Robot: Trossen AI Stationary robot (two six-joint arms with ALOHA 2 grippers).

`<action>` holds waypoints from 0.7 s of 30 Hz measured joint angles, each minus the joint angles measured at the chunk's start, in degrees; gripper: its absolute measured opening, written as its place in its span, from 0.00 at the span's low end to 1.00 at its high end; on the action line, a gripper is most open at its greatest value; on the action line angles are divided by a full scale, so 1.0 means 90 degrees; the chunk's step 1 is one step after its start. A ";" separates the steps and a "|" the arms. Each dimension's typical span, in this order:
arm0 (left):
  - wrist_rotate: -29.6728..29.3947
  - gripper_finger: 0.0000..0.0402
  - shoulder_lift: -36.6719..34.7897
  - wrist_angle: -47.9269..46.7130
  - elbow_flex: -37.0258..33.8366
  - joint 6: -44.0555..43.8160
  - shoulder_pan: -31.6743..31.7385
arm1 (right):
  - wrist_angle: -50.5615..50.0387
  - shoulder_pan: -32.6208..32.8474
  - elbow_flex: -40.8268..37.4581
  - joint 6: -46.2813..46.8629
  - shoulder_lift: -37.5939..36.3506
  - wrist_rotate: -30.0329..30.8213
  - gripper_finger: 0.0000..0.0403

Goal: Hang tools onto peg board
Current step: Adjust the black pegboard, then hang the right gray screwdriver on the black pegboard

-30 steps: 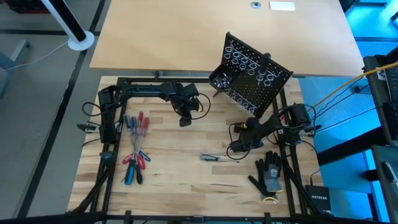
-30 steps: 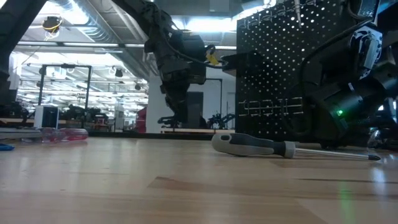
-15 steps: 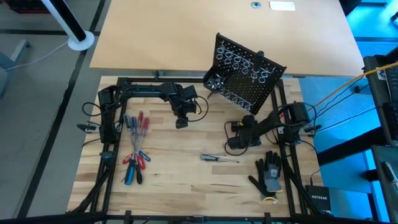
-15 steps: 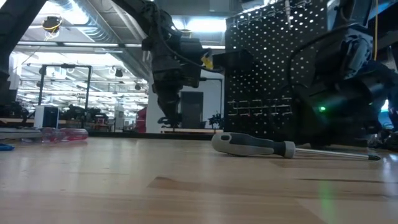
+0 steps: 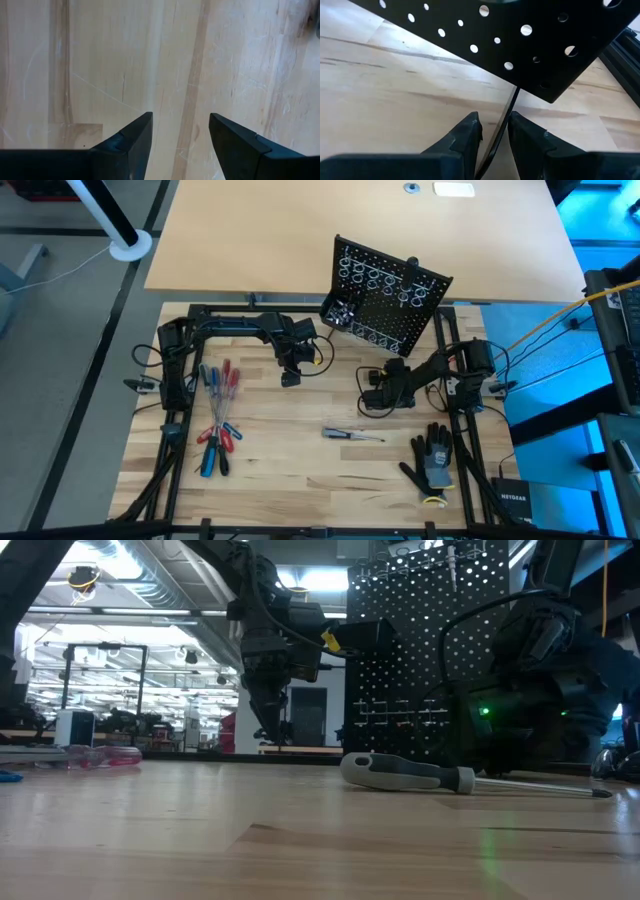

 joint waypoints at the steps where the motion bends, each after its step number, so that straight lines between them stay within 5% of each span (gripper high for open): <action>1: 0.0000 0.46 0.0000 -0.0008 0.0000 0.0002 0.0000 | 0.0004 -0.0038 0.0004 -0.0019 0.0000 0.0006 0.27; 12: 0.0002 0.46 -0.0002 -0.0126 0.0000 -0.0027 0.0000 | -0.0283 -0.0075 0.0089 -0.0030 -0.0032 -0.0180 0.33; 21: 0.0007 0.46 -0.0005 -0.0078 0.0000 -0.0003 -0.0015 | -0.2437 0.0188 0.0926 -0.0042 -0.0152 -0.0779 0.49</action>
